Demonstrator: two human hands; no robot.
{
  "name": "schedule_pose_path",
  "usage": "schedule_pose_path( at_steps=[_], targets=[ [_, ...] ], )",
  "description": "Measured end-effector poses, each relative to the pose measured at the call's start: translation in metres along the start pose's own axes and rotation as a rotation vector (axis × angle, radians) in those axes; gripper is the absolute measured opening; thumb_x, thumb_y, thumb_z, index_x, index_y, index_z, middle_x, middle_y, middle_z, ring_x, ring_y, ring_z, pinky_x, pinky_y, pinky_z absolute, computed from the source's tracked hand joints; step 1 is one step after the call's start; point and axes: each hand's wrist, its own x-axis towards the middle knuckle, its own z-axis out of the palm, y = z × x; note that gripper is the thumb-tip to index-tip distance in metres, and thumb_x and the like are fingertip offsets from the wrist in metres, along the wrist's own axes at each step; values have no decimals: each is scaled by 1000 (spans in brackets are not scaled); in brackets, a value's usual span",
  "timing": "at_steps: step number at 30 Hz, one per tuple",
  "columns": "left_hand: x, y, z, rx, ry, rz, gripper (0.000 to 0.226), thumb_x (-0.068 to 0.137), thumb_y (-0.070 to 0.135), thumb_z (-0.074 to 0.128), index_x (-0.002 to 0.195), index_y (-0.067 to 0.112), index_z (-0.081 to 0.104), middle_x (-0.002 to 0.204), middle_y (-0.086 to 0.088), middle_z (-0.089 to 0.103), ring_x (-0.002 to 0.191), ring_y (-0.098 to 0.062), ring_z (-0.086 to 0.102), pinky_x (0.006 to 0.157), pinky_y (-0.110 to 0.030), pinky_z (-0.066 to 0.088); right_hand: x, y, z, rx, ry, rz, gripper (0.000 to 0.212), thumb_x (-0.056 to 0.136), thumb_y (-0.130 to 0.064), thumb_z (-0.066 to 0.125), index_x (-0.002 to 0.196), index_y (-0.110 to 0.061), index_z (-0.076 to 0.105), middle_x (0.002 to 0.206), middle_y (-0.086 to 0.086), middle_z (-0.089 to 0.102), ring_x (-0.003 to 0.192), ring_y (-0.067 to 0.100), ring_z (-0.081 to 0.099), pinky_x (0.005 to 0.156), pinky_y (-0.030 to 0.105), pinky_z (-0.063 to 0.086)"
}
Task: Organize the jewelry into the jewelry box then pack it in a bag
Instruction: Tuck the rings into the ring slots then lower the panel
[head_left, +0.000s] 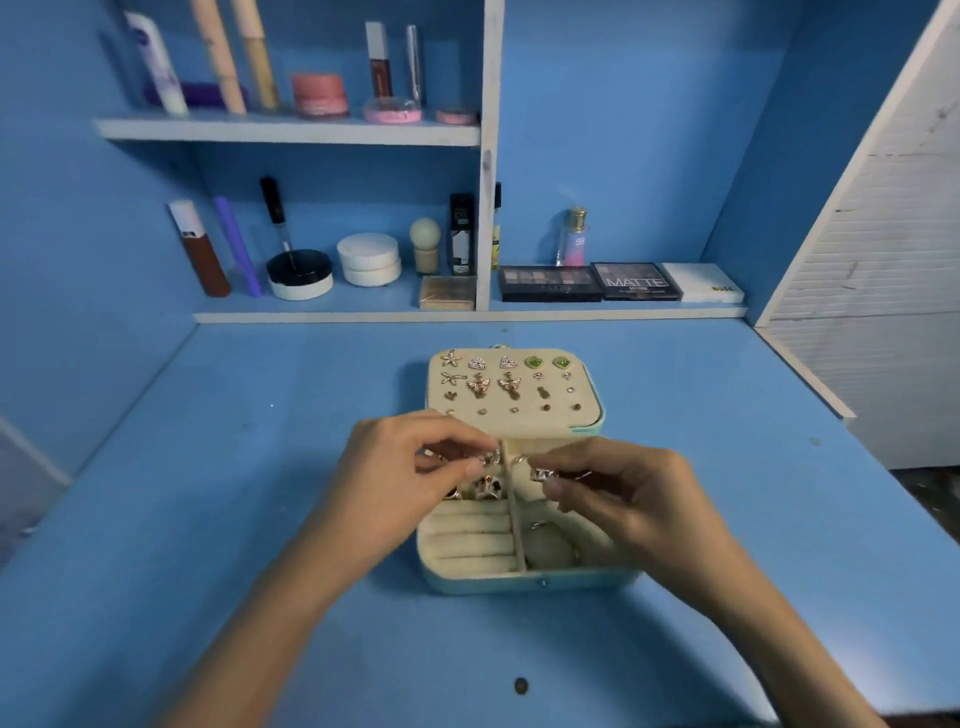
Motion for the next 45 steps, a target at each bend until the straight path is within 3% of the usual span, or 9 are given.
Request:
schedule_pose_path(
  at_steps=[4,12,19,24,29,33,37,45],
  targets=[
    [-14,-14,1,-189,89,16,28,77,-3,73,83,25,75,86,6,72,80,-9,68,75,-17,52,5,-6,18,-232,-91,-209,18,77,-24,67,92,-21,77,80,-13,66,73,3,57,68,9,40],
    [-21,-25,10,-292,260,106,23,78,-1,71,85,22,73,86,9,71,80,-12,69,75,-16,51,7,-4,28,-301,-170,-224,20,76,-24,66,92,-21,77,78,-10,65,69,-2,51,66,8,38],
    [-21,-27,9,-301,235,93,22,80,-2,71,86,20,73,85,7,70,78,-11,69,74,-19,53,7,-6,27,-360,-209,-251,19,76,-22,66,91,-18,77,78,-9,66,74,-9,50,67,3,37],
    [-21,-28,9,-304,228,100,23,79,-2,71,87,20,73,85,5,70,79,-12,69,74,-21,54,8,-7,25,-410,-263,-246,17,76,-22,65,89,-21,77,76,-8,66,74,-6,50,69,5,37],
    [-21,-27,9,-295,228,110,23,79,-2,71,86,20,73,86,6,70,78,-9,68,73,-20,54,10,-10,29,-557,-253,-312,18,74,-19,66,88,-20,77,77,-9,58,74,-1,42,73,-2,30],
    [-21,-26,8,-288,227,109,22,80,-1,71,86,19,73,86,7,70,78,-9,68,73,-20,54,12,-14,25,-493,-320,-236,20,78,-25,61,91,-23,77,77,-13,61,76,-1,49,70,3,34],
    [-22,-26,8,-281,227,118,23,79,-2,71,86,21,73,85,8,70,78,-9,68,73,-19,53,16,-18,24,-454,-301,-170,12,78,-11,73,86,-21,76,68,-26,55,71,-2,54,67,9,40],
    [-28,-20,4,-271,187,86,27,75,-1,74,81,25,72,83,13,73,77,-5,67,72,-13,50,18,-20,28,-483,-332,-157,13,76,-8,75,83,-18,77,68,-25,52,66,-8,52,65,5,36]
  ],
)
